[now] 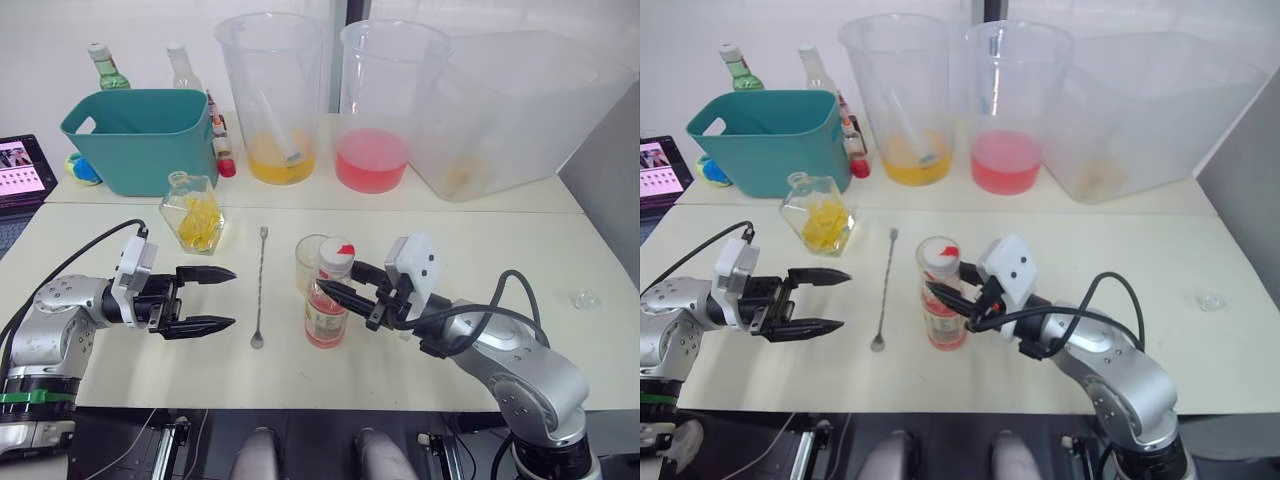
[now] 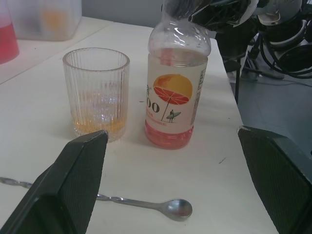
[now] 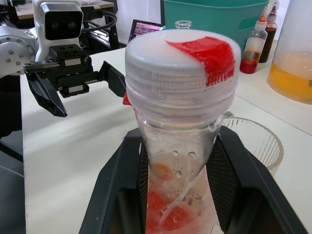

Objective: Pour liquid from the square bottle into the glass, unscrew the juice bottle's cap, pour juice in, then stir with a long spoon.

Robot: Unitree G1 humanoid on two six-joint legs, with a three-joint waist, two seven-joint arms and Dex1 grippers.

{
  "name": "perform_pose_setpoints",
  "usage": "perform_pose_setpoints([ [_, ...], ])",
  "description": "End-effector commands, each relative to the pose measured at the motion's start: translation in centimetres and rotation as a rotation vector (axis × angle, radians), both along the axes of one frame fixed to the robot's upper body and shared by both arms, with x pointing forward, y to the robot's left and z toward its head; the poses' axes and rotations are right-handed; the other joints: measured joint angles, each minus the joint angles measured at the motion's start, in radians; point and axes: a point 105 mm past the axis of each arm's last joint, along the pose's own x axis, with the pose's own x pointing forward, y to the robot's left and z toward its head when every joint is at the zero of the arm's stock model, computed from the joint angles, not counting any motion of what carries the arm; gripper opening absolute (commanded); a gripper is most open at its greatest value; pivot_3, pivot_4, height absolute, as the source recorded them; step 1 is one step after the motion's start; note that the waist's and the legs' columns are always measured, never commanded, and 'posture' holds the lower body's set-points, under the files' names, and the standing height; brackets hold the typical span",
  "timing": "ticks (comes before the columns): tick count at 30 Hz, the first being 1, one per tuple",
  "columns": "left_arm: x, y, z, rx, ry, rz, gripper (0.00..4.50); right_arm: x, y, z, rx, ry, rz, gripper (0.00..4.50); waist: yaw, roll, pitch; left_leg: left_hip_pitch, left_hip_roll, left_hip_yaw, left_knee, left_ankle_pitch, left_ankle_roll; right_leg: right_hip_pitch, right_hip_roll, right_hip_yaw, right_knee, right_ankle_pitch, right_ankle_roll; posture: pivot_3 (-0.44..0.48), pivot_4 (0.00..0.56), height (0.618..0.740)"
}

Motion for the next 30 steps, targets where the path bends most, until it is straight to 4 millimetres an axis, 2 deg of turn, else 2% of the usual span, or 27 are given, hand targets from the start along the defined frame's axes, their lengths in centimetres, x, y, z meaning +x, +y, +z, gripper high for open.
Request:
perform_pose_setpoints([
  [1, -0.2, -0.1, 0.9, 0.003, -0.031, -0.015, 4.5, -0.5, 0.1, 0.8, 0.002, -0.027, 0.031, 2.18, 0.0, 0.0, 0.0, 0.0, 0.0, 0.0, 0.0, 0.0, 0.0, 0.0, 0.0, 0.0, 0.0, 0.0, 0.0, 0.0, 0.15, 0.726],
  [5, -0.8, 0.4, 0.6, 0.029, -0.018, 0.016, 4.5, -0.4, -0.8, 1.6, -0.054, -0.033, 0.133, 3.61, 0.0, 0.0, 0.0, 0.0, 0.0, 0.0, 0.0, 0.0, 0.0, 0.0, 0.0, 0.0, 0.0, 0.0, 0.0, 0.0, 0.15, 0.726],
  [8, -1.2, 0.6, 0.8, 0.026, -0.016, 0.035, 4.5, 0.3, -2.0, 2.1, -0.129, -0.072, 0.207, 4.47, 0.0, 0.0, 0.0, 0.0, 0.0, 0.0, 0.0, 0.0, 0.0, 0.0, 0.0, 0.0, 0.0, 0.0, 0.0, 0.0, 0.15, 0.726],
  [12, -1.7, 1.1, 0.8, 0.033, -0.024, 0.079, 4.5, 1.0, -3.5, 1.7, -0.211, -0.092, 0.36, 4.47, 0.001, 0.0, 0.0, 0.0, 0.0, 0.0, 0.0, 0.0, 0.0, 0.0, 0.0, 0.0, -0.001, 0.0, 0.0, 0.0, 0.15, 0.726],
  [14, -2.4, 1.5, 0.6, 0.052, -0.014, 0.088, 4.5, 1.0, -3.5, 1.5, -0.255, -0.098, 0.463, 4.47, 0.0, 0.0, 0.0, 0.0, 0.0, 0.0, 0.0, 0.0, 0.0, 0.0, 0.0, 0.0, -0.001, 0.0, 0.0, 0.0, 0.15, 0.726],
  [19, -3.3, 2.1, 0.9, 0.043, -0.022, 0.157, 4.5, 2.3, -2.3, 2.5, -0.271, -0.16, 0.649, 4.47, -0.006, 0.001, 0.001, 0.001, 0.001, 0.0, 0.0, 0.0, 0.0, 0.0, 0.0, 0.0, 0.0, 0.0, 0.0, 0.0, 0.15, 0.726],
  [24, -4.8, 2.1, 0.9, 0.054, -0.022, 0.2, 4.5, 3.7, -1.0, 3.0, -0.236, -0.159, 0.743, 4.47, -0.001, 0.0, 0.001, 0.001, 0.0, 0.0, 0.0, 0.0, 0.0, 0.001, -0.001, -0.001, 0.0, 0.0, 0.0, 0.0, 0.15, 0.726],
  [30, -6.2, 2.4, 1.1, 0.069, -0.025, 0.282, 4.5, 3.6, 0.4, 3.2, -0.221, -0.154, 0.875, 4.47, 0.003, 0.001, 0.001, 0.002, 0.001, -0.001, 0.0, 0.0, 0.0, 0.001, -0.001, -0.002, 0.001, 0.0, -0.001, 0.0, 0.15, 0.726],
])
